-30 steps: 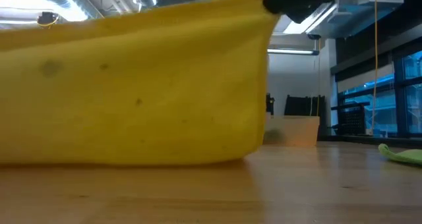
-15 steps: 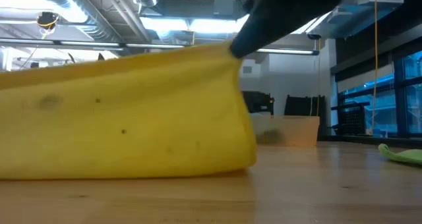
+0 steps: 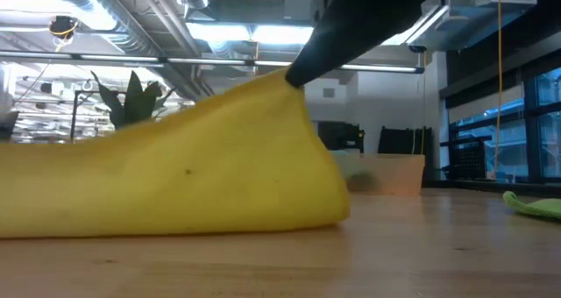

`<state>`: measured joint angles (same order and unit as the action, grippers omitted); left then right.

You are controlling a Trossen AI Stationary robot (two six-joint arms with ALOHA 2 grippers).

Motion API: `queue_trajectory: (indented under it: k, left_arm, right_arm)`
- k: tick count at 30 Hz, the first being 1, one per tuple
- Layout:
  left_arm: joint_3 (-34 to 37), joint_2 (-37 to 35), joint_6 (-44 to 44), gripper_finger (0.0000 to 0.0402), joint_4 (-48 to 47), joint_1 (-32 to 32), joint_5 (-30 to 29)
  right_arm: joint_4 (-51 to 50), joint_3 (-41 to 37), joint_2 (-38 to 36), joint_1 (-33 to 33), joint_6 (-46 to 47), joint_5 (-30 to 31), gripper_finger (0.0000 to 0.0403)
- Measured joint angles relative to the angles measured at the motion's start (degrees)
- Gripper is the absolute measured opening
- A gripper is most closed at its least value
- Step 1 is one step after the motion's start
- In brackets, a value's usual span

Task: Roll microfiber towels into tight, uniform cylinder then place into a basket
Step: Roll the yellow microfiber towel

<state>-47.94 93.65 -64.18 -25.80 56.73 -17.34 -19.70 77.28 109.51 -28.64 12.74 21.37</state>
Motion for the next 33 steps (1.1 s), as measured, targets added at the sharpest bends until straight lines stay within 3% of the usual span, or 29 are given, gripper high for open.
queue_trajectory:
  k: [8,17,29,33]
  left_arm:
    - [0.0,-5.6,0.2,0.0000,-8.0,-2.6,-5.1]
    - [0.0,-8.4,-0.3,0.0000,-15.6,-7.0,-6.1]
    - [0.0,-8.4,-3.3,0.0000,-23.4,-11.6,-9.0]
    - [0.0,-8.4,-3.6,0.0000,-24.9,-13.6,-10.2]
  right_arm:
    - [-2.7,0.2,0.0,0.0,-0.2,0.4,0.0004]
    - [-4.0,0.3,-0.3,0.4,-2.8,6.4,0.0004]
    - [-13.7,1.7,-0.9,1.2,0.8,19.7,0.0004]
    - [-14.6,1.8,-0.9,2.7,0.7,20.4,0.0004]
